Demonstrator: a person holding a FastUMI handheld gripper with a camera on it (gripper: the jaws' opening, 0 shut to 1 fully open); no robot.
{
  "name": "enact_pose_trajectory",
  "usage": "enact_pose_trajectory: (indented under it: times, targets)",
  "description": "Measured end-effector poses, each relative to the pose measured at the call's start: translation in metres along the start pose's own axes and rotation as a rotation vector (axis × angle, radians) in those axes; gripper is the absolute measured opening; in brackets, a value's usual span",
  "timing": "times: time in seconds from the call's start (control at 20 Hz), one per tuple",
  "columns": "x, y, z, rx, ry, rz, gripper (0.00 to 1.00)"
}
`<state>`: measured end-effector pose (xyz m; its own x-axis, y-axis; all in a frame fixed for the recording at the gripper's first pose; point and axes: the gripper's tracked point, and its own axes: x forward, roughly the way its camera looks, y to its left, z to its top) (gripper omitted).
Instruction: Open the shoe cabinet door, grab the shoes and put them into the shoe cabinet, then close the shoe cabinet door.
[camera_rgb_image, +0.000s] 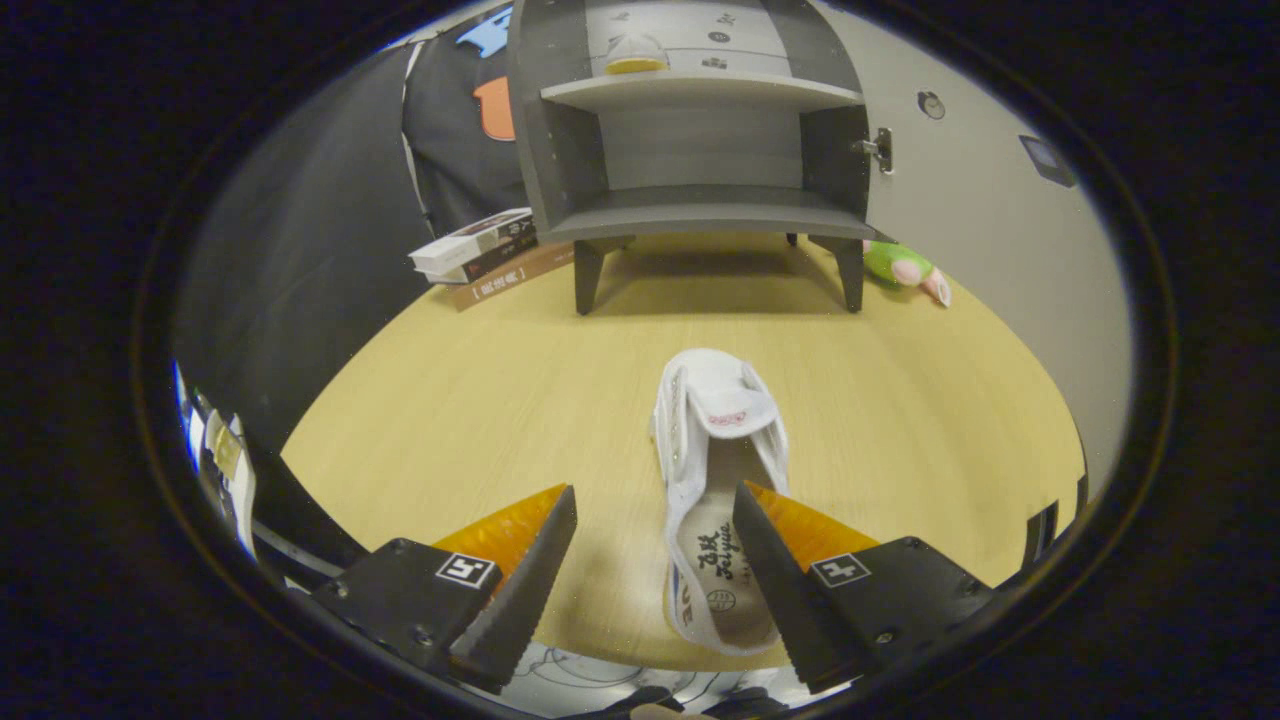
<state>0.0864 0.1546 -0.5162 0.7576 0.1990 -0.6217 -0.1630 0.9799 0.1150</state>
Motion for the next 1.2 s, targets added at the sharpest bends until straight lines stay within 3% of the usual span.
enact_pose_trajectory:
  times: [0.65, 0.8, 0.9, 1.0, 1.2]
  targets:
    - [0.052, 0.011, 0.027, -0.021, -0.073, 0.06, 0.99]
    - [0.053, 0.002, 0.027, -0.027, -0.064, 0.074, 0.83]
    - [0.052, -0.01, 0.029, -0.024, -0.069, 0.051, 0.61]
    - [0.052, -0.011, 0.029, -0.025, -0.069, 0.077, 0.28]
    - [0.047, -0.008, 0.033, -0.049, -0.058, 0.098, 0.11]
